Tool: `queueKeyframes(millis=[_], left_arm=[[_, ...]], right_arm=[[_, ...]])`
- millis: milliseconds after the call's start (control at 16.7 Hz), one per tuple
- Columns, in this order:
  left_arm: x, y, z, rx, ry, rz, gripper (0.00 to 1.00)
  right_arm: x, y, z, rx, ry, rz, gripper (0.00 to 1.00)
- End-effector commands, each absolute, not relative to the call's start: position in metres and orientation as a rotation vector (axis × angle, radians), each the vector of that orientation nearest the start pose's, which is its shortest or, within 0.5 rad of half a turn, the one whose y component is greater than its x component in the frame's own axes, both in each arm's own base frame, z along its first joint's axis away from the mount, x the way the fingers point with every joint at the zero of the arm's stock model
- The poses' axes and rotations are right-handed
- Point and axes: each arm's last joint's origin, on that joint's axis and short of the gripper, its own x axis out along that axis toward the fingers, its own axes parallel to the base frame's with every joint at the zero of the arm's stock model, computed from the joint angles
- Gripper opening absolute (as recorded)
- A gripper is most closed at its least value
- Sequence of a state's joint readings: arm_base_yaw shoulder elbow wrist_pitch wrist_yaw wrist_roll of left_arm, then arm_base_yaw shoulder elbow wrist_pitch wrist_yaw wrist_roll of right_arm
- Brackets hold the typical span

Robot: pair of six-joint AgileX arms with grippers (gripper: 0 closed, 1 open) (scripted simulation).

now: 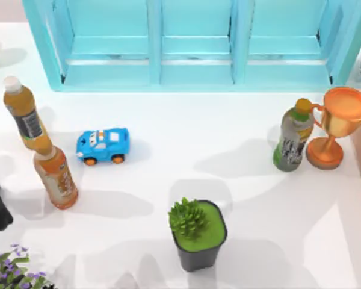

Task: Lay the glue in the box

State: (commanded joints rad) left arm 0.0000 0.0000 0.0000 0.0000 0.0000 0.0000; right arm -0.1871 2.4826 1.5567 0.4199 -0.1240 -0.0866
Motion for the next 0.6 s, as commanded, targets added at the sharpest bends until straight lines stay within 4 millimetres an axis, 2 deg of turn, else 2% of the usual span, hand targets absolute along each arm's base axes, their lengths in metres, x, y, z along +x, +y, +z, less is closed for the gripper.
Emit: queueKeyframes(millis=[600], left_arm=[[0.1057,-0.0012,0.1600,0.000,0.000,0.000,1.00]], right_arm=[[0.5083,-0.0864,0.0534,-0.015,0.502,-0.015,0.02]])
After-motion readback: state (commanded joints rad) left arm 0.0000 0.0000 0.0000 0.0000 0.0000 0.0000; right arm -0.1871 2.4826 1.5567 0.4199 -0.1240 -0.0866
